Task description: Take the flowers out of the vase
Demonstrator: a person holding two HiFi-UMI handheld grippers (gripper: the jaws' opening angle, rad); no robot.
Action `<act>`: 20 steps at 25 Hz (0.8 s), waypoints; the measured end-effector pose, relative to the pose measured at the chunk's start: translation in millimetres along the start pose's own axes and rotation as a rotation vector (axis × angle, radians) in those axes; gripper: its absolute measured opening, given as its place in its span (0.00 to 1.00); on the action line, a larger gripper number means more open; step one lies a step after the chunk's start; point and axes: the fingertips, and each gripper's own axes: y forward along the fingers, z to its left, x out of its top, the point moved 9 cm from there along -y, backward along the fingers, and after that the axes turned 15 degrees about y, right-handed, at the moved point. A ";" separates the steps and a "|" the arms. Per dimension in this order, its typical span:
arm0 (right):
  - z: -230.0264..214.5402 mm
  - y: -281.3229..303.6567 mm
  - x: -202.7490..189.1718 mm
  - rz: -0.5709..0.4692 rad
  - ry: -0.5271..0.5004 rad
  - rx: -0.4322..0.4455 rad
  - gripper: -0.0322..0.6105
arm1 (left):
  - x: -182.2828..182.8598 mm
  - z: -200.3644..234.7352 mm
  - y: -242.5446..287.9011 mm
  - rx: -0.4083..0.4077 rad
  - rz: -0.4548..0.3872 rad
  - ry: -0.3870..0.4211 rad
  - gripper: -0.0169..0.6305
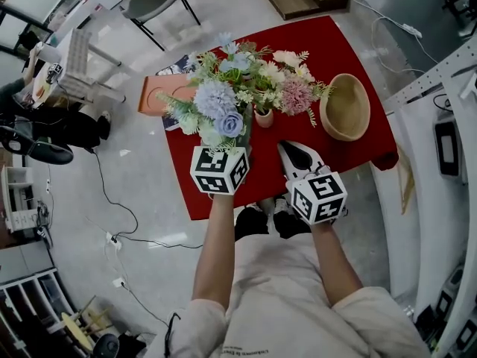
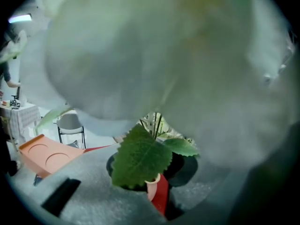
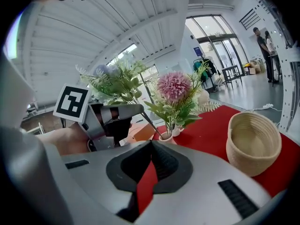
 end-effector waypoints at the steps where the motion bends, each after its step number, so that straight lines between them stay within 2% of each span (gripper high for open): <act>1: -0.6 0.8 -0.3 0.001 0.000 0.002 0.06 | 1.7 -0.3 -1.2 -0.001 -0.003 0.002 0.09; 10: 3.6 12.2 -1.9 0.016 -0.009 0.031 0.06 | 14.1 0.9 -19.0 0.018 -0.032 -0.013 0.09; 16: 13.6 20.9 2.0 -0.004 0.023 0.059 0.06 | 19.1 11.1 -40.3 0.039 -0.028 -0.010 0.09; 20: 18.4 26.3 0.3 -0.005 0.019 0.055 0.06 | 10.0 18.9 -51.5 0.038 -0.024 -0.048 0.09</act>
